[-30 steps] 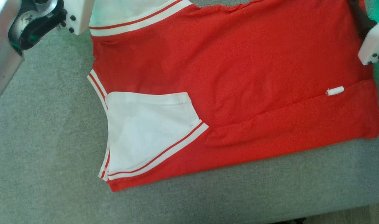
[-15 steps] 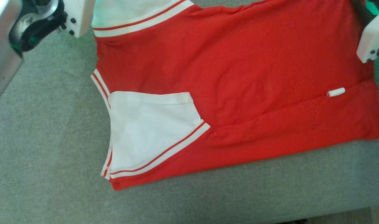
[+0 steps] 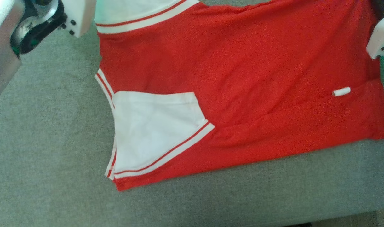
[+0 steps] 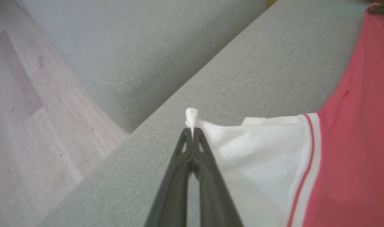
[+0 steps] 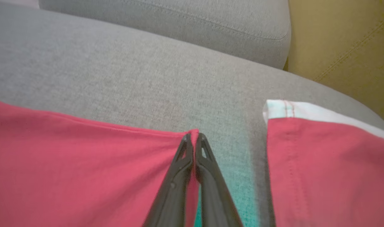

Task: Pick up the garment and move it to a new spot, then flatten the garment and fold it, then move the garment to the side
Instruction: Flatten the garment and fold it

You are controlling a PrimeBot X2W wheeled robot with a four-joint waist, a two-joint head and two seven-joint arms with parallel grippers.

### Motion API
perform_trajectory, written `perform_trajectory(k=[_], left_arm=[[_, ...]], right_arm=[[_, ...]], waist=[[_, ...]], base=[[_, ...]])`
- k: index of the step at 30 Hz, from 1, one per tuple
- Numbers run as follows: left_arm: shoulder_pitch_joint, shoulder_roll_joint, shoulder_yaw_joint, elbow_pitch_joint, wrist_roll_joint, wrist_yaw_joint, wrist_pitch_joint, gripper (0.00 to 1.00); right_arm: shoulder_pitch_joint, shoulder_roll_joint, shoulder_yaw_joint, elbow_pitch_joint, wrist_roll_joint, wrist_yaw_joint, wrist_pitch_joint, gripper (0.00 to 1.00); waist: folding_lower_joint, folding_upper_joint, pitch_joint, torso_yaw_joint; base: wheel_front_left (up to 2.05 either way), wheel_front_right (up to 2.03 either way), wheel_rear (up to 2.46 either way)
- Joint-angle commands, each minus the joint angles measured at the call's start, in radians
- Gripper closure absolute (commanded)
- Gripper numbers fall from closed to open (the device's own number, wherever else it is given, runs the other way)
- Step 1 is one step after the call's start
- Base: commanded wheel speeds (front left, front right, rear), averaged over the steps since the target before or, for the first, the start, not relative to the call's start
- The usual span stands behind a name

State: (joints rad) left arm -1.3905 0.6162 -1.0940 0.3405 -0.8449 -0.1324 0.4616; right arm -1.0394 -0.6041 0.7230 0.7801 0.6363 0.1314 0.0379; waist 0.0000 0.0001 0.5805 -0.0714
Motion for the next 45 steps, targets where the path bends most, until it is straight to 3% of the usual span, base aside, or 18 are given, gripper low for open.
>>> perform_trajectory(k=[1,10,17,21,32,36,45], left_arm=[[-0.068,0.048,0.042,-0.013,0.027,0.002,-0.032,1.00],[-0.108,0.051,0.067,0.056,0.124,0.008,-0.260,1.00],[-0.053,0.060,0.079,0.042,0.109,0.016,-0.346,1.00],[0.027,0.094,0.077,-0.027,0.093,0.034,-0.391,1.00],[0.309,0.243,0.047,-0.316,0.035,0.144,-0.449,1.00],[0.392,0.303,0.032,-0.431,0.039,0.209,-0.458,1.00],[0.524,0.339,-0.018,-0.530,0.050,0.295,-0.478,1.00]], right_arm=[[-0.017,-0.018,-0.017,-0.006,0.008,-0.001,-0.028,1.00],[-0.033,-0.009,-0.108,0.038,0.049,-0.001,-0.176,1.00],[0.017,-0.008,-0.123,0.043,0.089,-0.001,-0.197,1.00],[0.074,-0.022,-0.137,0.021,0.122,-0.001,-0.218,1.00],[0.261,-0.082,-0.167,-0.073,0.159,-0.001,-0.239,1.00],[0.344,-0.120,-0.201,-0.117,0.142,-0.001,-0.240,1.00],[0.503,-0.131,-0.301,-0.220,0.043,-0.001,-0.241,1.00]], waist=[[0.0000,-0.0001,-0.002,-0.001],[0.0000,-0.0001,-0.025,-0.002],[0.0000,-0.0001,-0.056,0.009],[0.0000,-0.0001,-0.081,0.025],[0.0000,-0.0001,-0.132,0.050],[0.0000,-0.0001,-0.129,0.059],[0.0000,-0.0001,-0.116,0.060]], base=[[0.00,0.00,0.00],[0.00,0.00,0.00],[0.00,0.00,0.00],[0.00,0.00,0.00],[0.00,0.00,0.00],[0.00,0.00,0.00],[0.00,0.00,0.00]])
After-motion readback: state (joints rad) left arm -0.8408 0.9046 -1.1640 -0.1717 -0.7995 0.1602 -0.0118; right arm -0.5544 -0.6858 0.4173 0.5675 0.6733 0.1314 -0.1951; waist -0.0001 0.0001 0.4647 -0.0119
